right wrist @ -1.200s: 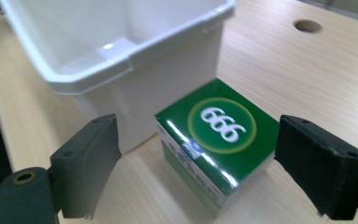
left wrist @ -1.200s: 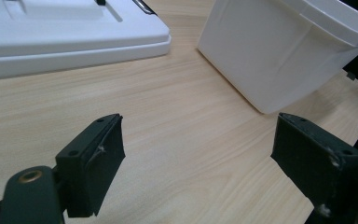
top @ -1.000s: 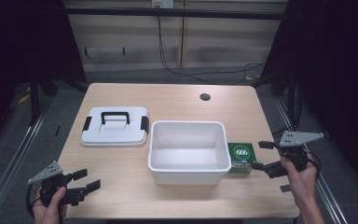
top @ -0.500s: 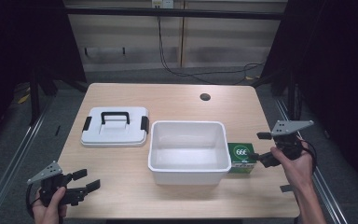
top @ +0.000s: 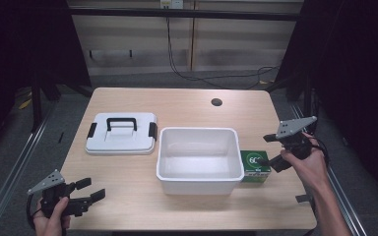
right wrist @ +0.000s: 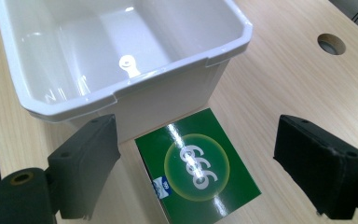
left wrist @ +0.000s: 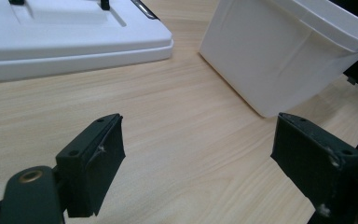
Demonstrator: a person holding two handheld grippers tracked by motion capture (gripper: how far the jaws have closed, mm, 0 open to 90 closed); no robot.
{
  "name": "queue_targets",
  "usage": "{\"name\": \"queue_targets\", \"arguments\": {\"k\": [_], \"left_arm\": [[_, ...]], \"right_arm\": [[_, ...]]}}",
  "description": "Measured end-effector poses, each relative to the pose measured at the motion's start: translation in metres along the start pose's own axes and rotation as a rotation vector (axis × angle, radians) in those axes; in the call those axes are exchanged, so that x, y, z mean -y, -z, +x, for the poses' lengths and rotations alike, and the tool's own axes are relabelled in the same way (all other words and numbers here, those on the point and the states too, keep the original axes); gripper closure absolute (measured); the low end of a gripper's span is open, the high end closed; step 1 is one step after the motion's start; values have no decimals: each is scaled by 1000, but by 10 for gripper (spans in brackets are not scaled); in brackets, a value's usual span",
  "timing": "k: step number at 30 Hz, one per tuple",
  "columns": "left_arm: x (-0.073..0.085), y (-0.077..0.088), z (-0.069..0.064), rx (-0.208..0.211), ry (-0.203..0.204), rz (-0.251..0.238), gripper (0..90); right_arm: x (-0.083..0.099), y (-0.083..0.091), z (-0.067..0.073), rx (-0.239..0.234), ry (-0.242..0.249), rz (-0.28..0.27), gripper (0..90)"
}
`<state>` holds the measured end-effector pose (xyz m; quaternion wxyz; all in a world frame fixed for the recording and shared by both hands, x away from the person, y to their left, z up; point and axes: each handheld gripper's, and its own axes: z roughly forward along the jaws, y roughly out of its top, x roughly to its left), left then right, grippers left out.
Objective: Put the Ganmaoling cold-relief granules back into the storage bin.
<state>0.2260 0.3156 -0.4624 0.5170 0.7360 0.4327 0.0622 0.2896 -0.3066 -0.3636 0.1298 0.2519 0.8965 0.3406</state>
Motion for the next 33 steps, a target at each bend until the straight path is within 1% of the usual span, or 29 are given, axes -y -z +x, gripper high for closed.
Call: {"name": "queue_targets", "arguments": {"k": [4, 6, 7, 10, 12, 13, 15, 16, 17, 18, 19, 21, 23, 25, 26, 27, 28, 29, 30, 31, 32, 33], "left_arm": [[0, 0, 0, 2, 1, 0, 166], [0, 0, 0, 1, 0, 1, 166], [0, 0, 0, 1, 1, 1, 166], [0, 0, 0, 1, 0, 1, 166], [0, 0, 0, 2, 1, 1, 166], [0, 0, 0, 2, 1, 1, 166], [0, 0, 0, 5, 0, -1, 165], [0, 0, 0, 5, 0, -1, 165], [0, -1, 0, 8, -3, 0, 165], [0, -1, 0, 8, -3, 0, 166], [0, -1, 0, 8, -3, 0, 165], [0, -1, 0, 8, -3, 0, 165], [0, -1, 0, 9, -4, 3, 165], [0, -1, 0, 9, -5, 3, 165], [0, -1, 0, 9, -2, 1, 165], [0, -1, 0, 9, -2, 1, 165], [0, -1, 0, 10, 0, 3, 165], [0, -1, 0, 10, 0, 3, 165], [0, -1, 0, 10, 0, 3, 165], [0, -1, 0, 12, -2, 4, 165], [0, -1, 0, 12, -2, 4, 165], [0, -1, 0, 11, -1, 5, 165]], "right_arm": [[-3, -6, -3, 14, 44, 55, 130], [-5, -8, -5, 0, 50, 64, 130], [-6, -8, -6, -7, 55, 77, 130], [-10, -12, -8, -26, 73, 137, 131], [-12, -15, -9, -29, 77, 181, 131], [-13, -16, -10, -28, 78, 195, 131], [-14, -17, -12, -31, 102, 193, 122], [-14, -17, -12, -31, 102, 193, 122], [-15, -19, -14, -34, 118, 193, 94], [-15, -19, -14, -34, 118, 193, 94], [-15, -21, -16, -47, 134, 202, 87], [-15, -24, -16, -65, 152, 211, 87], [-16, -27, -15, -79, 165, 249, 87], [-17, -31, -15, -87, 195, 292, 86], [-17, -31, -15, -87, 195, 292, 86], [-17, -35, -15, -93, 204, 343, 86], [-18, -37, -15, -91, 212, 356, 86], [-18, -39, -15, -106, 216, 375, 86], [-18, -39, -15, -106, 216, 375, 86], [-18, -44, -14, -107, 245, 399, 85], [-18, -44, -14, -107, 245, 399, 85], [-17, -49, -14, -115, 269, 425, 85]]}}
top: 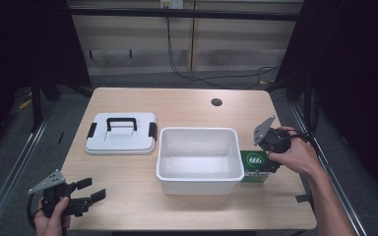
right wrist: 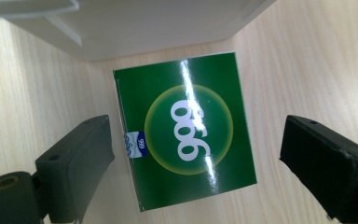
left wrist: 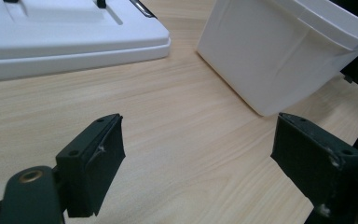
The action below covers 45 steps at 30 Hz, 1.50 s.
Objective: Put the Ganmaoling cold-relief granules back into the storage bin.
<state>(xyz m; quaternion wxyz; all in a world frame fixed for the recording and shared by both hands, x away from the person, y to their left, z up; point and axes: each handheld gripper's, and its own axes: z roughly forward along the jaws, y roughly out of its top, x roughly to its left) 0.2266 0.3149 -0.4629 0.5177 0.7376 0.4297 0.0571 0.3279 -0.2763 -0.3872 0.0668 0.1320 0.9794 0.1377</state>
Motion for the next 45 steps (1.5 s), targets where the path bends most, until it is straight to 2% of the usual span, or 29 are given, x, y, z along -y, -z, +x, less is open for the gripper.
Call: {"name": "queue_targets", "arguments": {"k": [3, 10, 13, 19, 21, 22, 25, 27, 29, 31, 32, 34, 35, 37, 39, 41, 45], "left_arm": [[0, 0, 0, 0, 1, -1, 165], [0, -1, 0, 1, 2, 0, 165], [0, -1, 0, 1, 3, -1, 165], [0, -1, 0, 5, 0, 6, 165], [0, -1, 0, 4, 0, 5, 165], [0, -1, 0, 4, 1, 6, 165], [0, -1, 0, 4, 0, 5, 165], [0, -1, 0, 4, 2, 6, 165], [0, -1, 0, 4, 0, 6, 165], [0, -2, 0, 4, 1, 6, 165], [0, -2, 0, 3, 1, 7, 165], [0, -2, 0, 4, 1, 7, 165], [0, -2, 0, 3, 0, 7, 165], [0, -1, 1, 4, -1, 10, 165], [0, -1, 0, 3, 1, 7, 165], [0, -1, 0, 3, 0, 6, 165], [0, -1, 0, 4, -1, 6, 165]], "right_arm": [[-1, -5, 0, -4, 12, 36, 85], [-6, -11, 0, -33, 77, 82, 85], [-9, -14, -1, -30, 99, 106, 85], [-11, -18, -5, -71, 105, 128, 85], [-11, -20, -6, -68, 118, 128, 85], [-12, -23, -6, -79, 106, 151, 85], [-13, -26, -7, -86, 118, 167, 85], [-14, -30, -7, -106, 125, 184, 86], [-14, -31, -7, -100, 136, 190, 86], [-15, -32, -5, -103, 122, 201, 87], [-15, -35, -6, -101, 146, 206, 88], [-16, -38, -6, -107, 155, 217, 89], [-16, -39, -5, -106, 141, 226, 90], [-17, -42, -7, -117, 168, 225, 107], [-17, -43, -6, -119, 153, 241, 117], [-18, -45, -7, -123, 165, 239, 117], [-16, -48, -7, -127, 146, 234, 122]]}}
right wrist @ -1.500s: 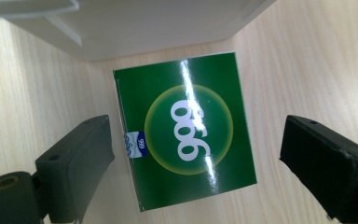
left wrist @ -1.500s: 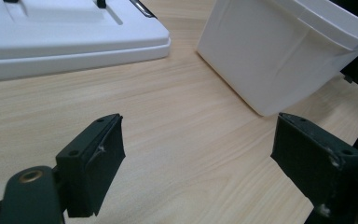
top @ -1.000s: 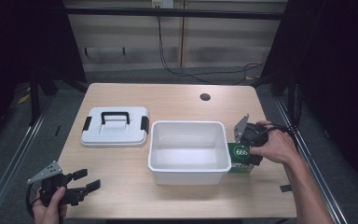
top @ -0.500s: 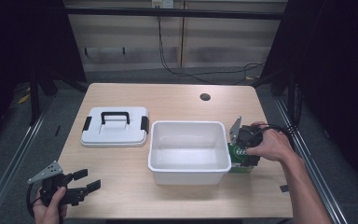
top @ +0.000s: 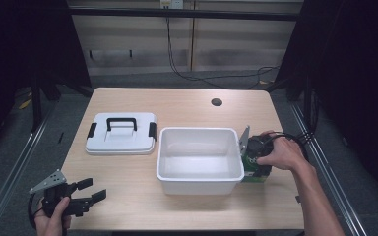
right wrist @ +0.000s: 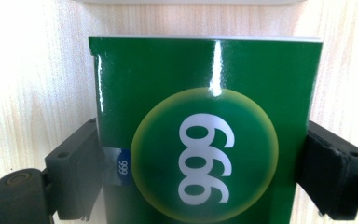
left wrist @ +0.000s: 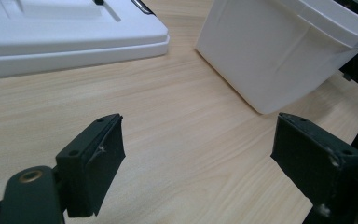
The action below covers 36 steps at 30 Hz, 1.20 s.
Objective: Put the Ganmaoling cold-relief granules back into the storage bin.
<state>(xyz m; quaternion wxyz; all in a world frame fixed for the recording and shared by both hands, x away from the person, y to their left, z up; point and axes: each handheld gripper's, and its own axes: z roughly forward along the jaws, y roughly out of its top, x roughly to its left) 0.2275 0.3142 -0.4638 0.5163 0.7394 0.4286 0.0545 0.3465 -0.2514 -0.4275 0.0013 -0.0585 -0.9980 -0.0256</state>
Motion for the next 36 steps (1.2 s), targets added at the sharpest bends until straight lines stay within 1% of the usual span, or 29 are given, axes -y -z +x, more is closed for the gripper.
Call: {"name": "queue_targets", "arguments": {"k": [1, 3, 8, 13, 17, 20, 21, 22, 23, 24, 26, 27, 28, 30, 33, 34, 36], "left_arm": [[0, 0, 0, 0, 0, 0, 165], [0, 0, 0, 0, 0, 1, 165], [0, 0, 0, 0, 0, 1, 165], [0, 0, 0, 2, -1, 0, 165], [0, 0, 0, 1, 0, 0, 165], [0, 0, 0, 1, 1, 1, 165], [0, 0, 0, 1, 1, 0, 165], [0, 0, 0, 1, 2, 1, 165], [0, 0, 0, 2, 2, 1, 165], [0, 0, -1, 2, 3, 1, 165], [0, 0, 0, 2, 1, 1, 165], [0, 0, 0, 1, 2, 0, 165], [0, 0, 0, 1, 1, 0, 165], [0, 0, 0, 1, 2, 0, 165], [0, 0, 0, 3, 2, 1, 165], [0, 0, -1, 4, 3, 1, 165], [0, 0, 0, 2, 2, 1, 165]], "right_arm": [[0, -1, -1, -1, 3, -3, 125], [2, -1, -1, 2, -8, -1, 133], [3, 0, -1, 4, -2, -11, 154], [3, 1, -1, 5, -24, 7, 158], [5, 1, -1, 7, -18, 5, 159], [7, 3, 0, 3, -29, 11, 159], [9, 5, 2, 7, -62, 7, 160], [10, 6, 0, 9, -44, 1, 159], [10, 7, 1, 11, -64, 3, 159], [11, 8, 1, 12, -56, -7, 160], [13, 10, 2, 10, -73, -4, 160], [13, 12, 2, 10, -66, -4, 160], [14, 12, 2, 13, -77, -6, 160], [14, 16, 3, 13, -82, -6, 160], [14, 20, 4, 18, -69, -15, 160], [14, 22, 5, 18, -73, -18, 159], [14, 24, 5, 25, -64, -16, 160]]}}
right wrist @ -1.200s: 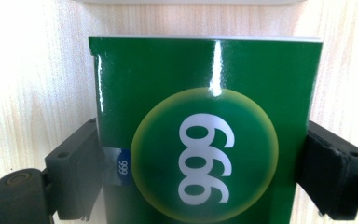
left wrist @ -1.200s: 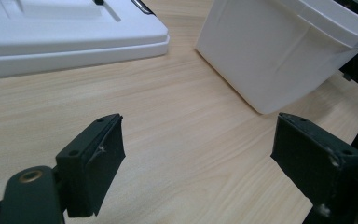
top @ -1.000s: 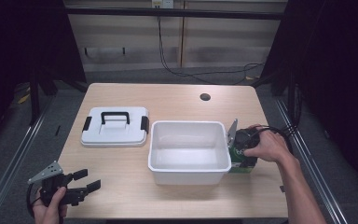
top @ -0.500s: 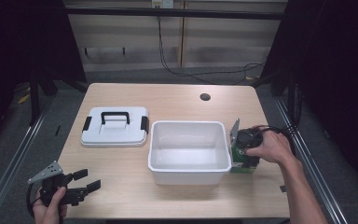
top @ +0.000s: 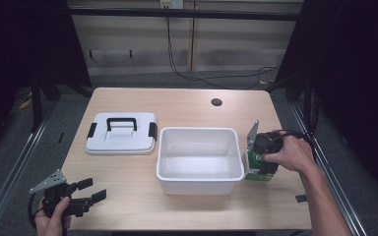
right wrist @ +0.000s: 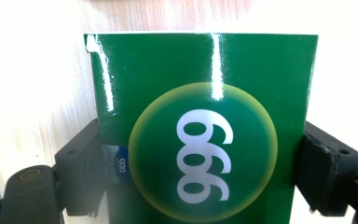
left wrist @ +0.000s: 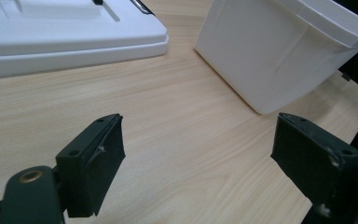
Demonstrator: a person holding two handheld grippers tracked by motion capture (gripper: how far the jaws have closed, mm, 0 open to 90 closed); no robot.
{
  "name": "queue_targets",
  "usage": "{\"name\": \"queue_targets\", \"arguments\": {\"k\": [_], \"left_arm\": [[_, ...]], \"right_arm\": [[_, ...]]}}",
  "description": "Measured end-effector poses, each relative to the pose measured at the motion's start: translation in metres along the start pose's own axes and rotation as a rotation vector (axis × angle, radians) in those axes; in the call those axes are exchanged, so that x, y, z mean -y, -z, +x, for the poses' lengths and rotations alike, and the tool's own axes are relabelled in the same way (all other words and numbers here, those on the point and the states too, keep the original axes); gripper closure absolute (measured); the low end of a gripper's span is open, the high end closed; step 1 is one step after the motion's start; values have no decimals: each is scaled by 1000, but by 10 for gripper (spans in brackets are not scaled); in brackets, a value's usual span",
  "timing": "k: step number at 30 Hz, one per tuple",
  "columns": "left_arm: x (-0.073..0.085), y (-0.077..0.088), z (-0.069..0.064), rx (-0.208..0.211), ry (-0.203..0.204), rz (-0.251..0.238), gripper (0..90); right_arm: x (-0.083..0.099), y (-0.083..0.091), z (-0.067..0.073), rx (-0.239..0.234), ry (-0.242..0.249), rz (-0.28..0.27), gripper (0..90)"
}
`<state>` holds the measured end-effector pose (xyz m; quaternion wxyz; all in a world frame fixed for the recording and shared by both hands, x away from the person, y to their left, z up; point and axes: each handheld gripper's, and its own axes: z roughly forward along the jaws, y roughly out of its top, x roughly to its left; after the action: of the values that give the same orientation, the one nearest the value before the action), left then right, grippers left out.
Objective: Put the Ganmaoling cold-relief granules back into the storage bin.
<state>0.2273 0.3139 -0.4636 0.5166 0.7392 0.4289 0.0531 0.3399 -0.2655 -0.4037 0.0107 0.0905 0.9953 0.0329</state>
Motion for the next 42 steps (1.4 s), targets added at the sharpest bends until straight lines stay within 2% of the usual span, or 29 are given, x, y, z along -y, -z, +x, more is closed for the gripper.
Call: {"name": "queue_targets", "arguments": {"k": [8, 13, 15, 16, 19, 30, 31, 33, 34, 38, 39, 42], "left_arm": [[0, 0, 0, 0, 0, 0, 165], [0, 0, 0, -1, 3, 0, 165], [0, 0, 0, -3, 2, 2, 166], [0, 0, 0, -3, 3, 1, 165], [0, 0, 0, -4, 2, 3, 165], [0, 0, 1, -3, 3, 4, 165], [0, 0, 1, -2, 2, 2, 165], [0, 0, 1, -3, 2, 1, 165], [0, 0, 1, -3, 3, 1, 165], [0, 0, 1, -2, 3, 2, 165], [0, 0, 1, -3, 4, 3, 165], [0, 0, 1, -2, 2, 1, 165]], "right_arm": [[1, 12, 2, 10, 13, 4, 160], [5, 17, 5, 5, -1, 10, 160], [6, 20, 4, 7, 15, 4, 160], [6, 22, 5, 2, -9, 12, 161], [6, 26, 4, 0, 11, 3, 161], [3, 45, 4, 19, 7, 9, 161], [1, 49, 3, 22, 21, 9, 161], [-1, 53, 4, 27, 12, 13, 161], [-1, 55, 2, 29, 26, 13, 161], [-4, 61, 3, 28, 26, 17, 161], [-5, 62, 3, 32, 42, 13, 161], [-6, 67, 4, 25, 35, 21, 161]]}}
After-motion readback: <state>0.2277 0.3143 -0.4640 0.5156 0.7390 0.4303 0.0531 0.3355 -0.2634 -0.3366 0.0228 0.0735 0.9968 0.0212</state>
